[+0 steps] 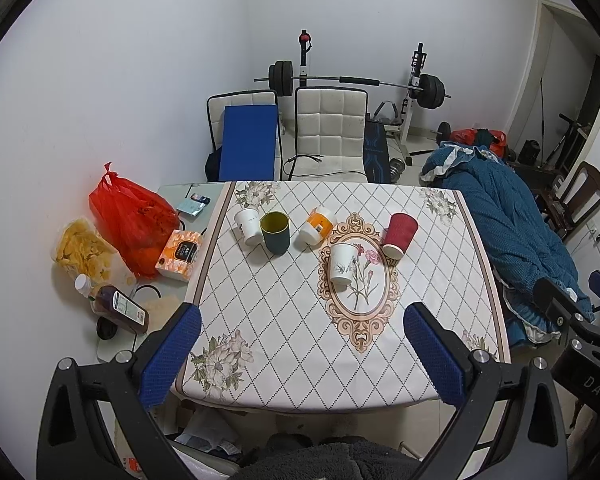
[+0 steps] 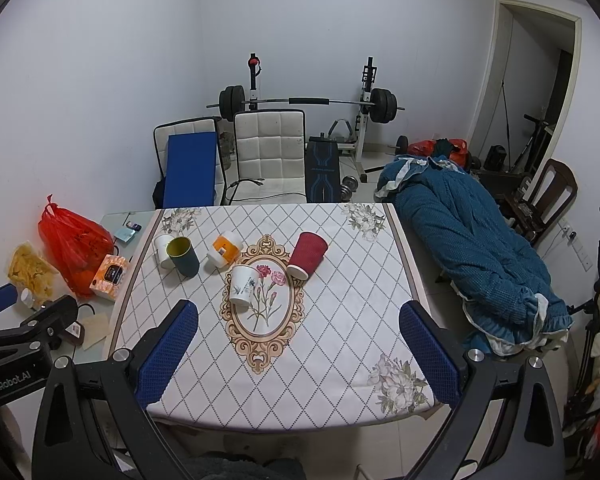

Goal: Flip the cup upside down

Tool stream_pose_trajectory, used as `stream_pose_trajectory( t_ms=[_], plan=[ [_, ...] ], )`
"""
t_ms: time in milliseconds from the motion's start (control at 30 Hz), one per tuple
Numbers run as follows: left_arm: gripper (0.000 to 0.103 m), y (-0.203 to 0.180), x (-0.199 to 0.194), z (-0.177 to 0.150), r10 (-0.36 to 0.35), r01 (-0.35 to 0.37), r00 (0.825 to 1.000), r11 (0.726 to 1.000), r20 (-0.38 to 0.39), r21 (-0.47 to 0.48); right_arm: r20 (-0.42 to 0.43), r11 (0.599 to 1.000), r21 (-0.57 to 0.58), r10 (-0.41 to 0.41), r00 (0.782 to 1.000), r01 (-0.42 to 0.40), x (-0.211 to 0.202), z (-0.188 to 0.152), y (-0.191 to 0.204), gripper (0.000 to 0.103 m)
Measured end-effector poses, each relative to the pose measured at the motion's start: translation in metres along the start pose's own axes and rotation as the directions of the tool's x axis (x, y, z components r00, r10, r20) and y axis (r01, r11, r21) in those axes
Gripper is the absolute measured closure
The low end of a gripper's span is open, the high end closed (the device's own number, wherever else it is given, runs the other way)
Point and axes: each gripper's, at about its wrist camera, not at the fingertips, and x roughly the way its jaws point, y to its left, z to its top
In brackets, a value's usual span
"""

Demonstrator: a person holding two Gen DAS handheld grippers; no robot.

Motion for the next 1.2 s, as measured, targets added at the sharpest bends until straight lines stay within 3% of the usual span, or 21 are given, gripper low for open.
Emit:
stream_pose_trajectory(
  t_ms=[967,1067,1200],
  plan=[
    [0.0,-0.004,-0.002,0.007,0.008,-0.008,1.0,1.0,0.012,-0.006,-0.015,1.0,0.002,0.013,1.0,-0.013,0.002,-0.001,-0.003,0.001],
    [0.0,-0.008,0.009,0.005,0.021,-0.021,1.0,1.0,-0.001,-0.017,-0.034,1.0,0.013,0.025,0.999,-0.024,0.011,-0.003,-0.009,0.001],
    [0.0,-0.017,0.047,0.0,0.034,-0.037,0.997,0.999,-0.076,-0.04,-0.095,0.999,0.019,0.031,0.995,-0.029,0.045,-0.01,-0.022,0.001]
  ],
)
